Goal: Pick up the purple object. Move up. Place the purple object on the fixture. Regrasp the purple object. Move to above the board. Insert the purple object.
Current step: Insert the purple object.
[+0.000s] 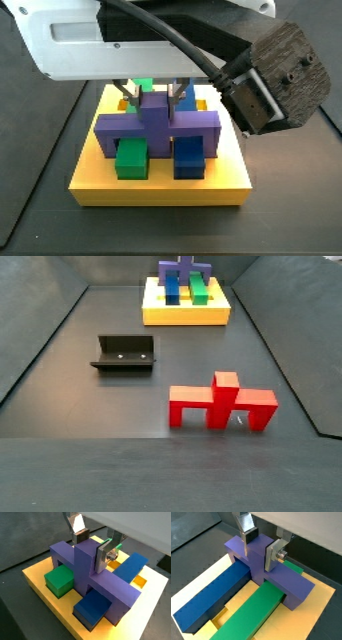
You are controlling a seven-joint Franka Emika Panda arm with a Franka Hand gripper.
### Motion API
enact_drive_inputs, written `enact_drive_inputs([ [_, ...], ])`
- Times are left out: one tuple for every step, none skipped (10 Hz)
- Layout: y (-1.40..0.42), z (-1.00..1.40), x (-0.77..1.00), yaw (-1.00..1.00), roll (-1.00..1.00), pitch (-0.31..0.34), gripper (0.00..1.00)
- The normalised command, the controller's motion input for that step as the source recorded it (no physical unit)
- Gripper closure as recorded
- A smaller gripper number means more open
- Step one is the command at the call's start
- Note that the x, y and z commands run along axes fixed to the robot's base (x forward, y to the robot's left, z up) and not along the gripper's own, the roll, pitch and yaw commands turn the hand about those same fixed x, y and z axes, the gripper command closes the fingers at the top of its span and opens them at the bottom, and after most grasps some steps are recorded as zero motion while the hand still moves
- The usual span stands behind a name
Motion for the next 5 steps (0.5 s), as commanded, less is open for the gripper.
enact_drive_inputs([
  [0.00,-0.33,0.08,0.00,0.16,0.046,1.00],
  [-0.04,-0.53,0.18,-0.02,0.12,0.027,1.00],
  [0.00,-0.55,0.12,-0.01,0.09,0.000,1.00],
  [0.00,-0.24,0.03,-0.03,0.05,0.000,1.00],
  [0.00,0.00,0.00,0.00,0.00,0.000,1.00],
])
